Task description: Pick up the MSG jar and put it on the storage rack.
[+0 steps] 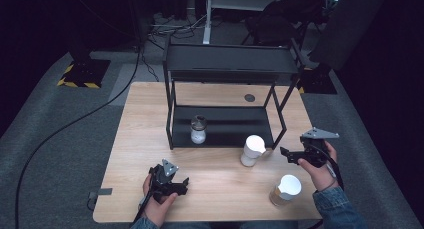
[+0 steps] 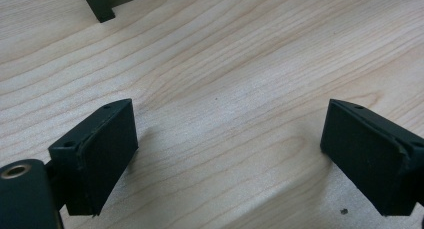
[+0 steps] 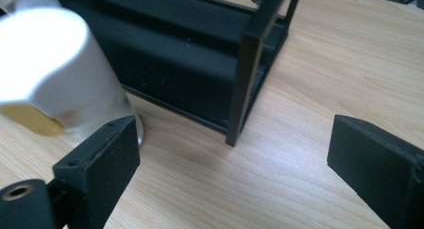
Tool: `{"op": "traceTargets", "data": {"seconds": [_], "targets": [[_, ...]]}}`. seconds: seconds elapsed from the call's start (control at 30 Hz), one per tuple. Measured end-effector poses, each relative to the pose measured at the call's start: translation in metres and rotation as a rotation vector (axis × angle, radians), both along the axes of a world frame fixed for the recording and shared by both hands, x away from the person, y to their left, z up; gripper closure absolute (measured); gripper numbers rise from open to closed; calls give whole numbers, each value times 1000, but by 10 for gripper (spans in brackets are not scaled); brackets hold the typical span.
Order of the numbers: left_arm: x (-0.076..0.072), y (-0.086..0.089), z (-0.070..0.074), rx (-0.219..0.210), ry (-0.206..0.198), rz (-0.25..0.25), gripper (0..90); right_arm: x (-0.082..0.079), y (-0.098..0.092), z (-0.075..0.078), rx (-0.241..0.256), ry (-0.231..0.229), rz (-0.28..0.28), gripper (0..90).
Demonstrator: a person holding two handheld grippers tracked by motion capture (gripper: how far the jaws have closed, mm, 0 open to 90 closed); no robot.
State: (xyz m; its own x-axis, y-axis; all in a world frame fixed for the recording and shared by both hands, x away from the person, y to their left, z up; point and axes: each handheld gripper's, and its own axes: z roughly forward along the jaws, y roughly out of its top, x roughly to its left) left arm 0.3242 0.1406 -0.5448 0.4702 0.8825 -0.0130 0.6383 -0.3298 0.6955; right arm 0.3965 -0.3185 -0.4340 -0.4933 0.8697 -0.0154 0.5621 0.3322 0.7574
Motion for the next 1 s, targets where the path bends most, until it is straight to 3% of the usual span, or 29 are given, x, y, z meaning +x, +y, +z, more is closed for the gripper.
{"op": "traceTargets", "data": {"seconds": [0.43,1.0], "targets": [[0,0,0,2,3,-5,71,5,22,23,30,5,37,66],[0,0,0,2,3,-6,70,14,53,41,15,0,99,67]]}}
